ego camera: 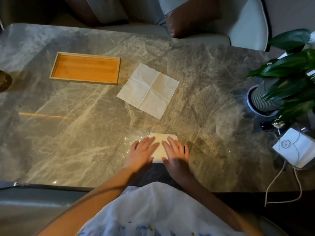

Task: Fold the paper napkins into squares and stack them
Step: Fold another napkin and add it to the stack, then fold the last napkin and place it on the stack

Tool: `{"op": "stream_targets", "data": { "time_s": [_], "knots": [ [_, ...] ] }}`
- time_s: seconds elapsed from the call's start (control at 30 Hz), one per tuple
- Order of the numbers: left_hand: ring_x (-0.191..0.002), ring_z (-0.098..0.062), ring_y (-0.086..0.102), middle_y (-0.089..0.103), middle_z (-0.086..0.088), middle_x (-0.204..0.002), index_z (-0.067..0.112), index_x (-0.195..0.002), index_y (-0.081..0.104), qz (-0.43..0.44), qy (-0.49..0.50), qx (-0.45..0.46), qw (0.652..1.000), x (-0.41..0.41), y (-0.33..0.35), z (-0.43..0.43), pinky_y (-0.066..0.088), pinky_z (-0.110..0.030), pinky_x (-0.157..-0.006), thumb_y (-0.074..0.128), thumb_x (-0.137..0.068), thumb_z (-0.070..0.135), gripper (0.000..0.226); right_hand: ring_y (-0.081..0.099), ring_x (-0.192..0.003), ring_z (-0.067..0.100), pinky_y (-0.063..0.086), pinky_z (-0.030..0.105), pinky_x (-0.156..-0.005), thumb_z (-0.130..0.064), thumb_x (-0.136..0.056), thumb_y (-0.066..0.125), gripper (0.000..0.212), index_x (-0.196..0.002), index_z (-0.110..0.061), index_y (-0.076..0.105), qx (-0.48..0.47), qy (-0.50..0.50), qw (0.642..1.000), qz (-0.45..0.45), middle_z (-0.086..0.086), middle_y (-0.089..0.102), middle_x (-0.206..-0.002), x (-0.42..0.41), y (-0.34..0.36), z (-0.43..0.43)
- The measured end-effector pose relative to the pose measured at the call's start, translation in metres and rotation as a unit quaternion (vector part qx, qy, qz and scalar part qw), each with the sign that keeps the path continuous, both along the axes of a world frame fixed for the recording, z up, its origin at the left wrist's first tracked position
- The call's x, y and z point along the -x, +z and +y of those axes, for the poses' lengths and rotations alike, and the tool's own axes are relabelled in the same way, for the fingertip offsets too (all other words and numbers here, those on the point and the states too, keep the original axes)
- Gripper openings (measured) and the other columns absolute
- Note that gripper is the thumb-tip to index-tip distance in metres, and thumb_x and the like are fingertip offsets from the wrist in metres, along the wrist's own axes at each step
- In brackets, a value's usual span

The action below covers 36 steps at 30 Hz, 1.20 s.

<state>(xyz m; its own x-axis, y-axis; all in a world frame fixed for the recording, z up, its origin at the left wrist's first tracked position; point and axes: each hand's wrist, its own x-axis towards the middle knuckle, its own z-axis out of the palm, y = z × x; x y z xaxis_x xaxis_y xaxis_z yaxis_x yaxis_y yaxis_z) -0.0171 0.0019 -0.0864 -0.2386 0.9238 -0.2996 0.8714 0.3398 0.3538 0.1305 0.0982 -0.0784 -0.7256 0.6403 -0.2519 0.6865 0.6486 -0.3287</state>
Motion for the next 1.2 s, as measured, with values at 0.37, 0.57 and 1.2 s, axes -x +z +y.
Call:
{"op": "stream_targets", "data": {
  "time_s": [0.37, 0.57, 1.2],
  "knots": [
    [-0.147, -0.02, 0.005, 0.007, 0.001, -0.161, 0.032, -0.146, 0.021, 0.075, -0.087, 0.046, 0.992, 0.012, -0.004, -0.016, 0.004, -0.053, -0.116, 0.04, -0.098, 0.03, 0.052, 0.01, -0.147, 0.019, 0.011, 0.06, -0.117, -0.02, -0.096, 0.049, 0.057, -0.147, -0.031, 0.026, 0.039, -0.071, 0.995, -0.054, -0.008, 0.012, -0.161, -0.002, -0.009, -0.008],
    [-0.147, -0.019, 0.004, 0.003, 0.002, -0.161, 0.031, -0.147, 0.019, 0.035, -0.118, 0.04, 0.992, 0.025, -0.014, -0.018, 0.007, -0.052, -0.117, 0.041, -0.095, 0.033, 0.056, 0.009, -0.147, 0.017, 0.011, 0.058, -0.118, -0.019, -0.095, 0.051, 0.057, -0.145, -0.031, 0.027, 0.048, -0.092, 0.994, -0.04, -0.008, 0.014, -0.16, 0.0, -0.008, -0.01],
    [-0.122, -0.024, 0.051, 0.06, -0.004, -0.128, 0.016, -0.126, 0.051, -0.08, 0.208, -0.135, 0.965, 0.149, 0.016, 0.033, 0.03, -0.043, -0.105, 0.053, -0.084, 0.006, 0.044, 0.04, -0.13, 0.017, 0.03, 0.04, -0.108, -0.023, -0.089, 0.053, 0.035, -0.124, -0.026, 0.054, 0.071, -0.09, 0.982, 0.147, -0.004, 0.052, -0.136, 0.073, 0.0, 0.041]
  ]
}}
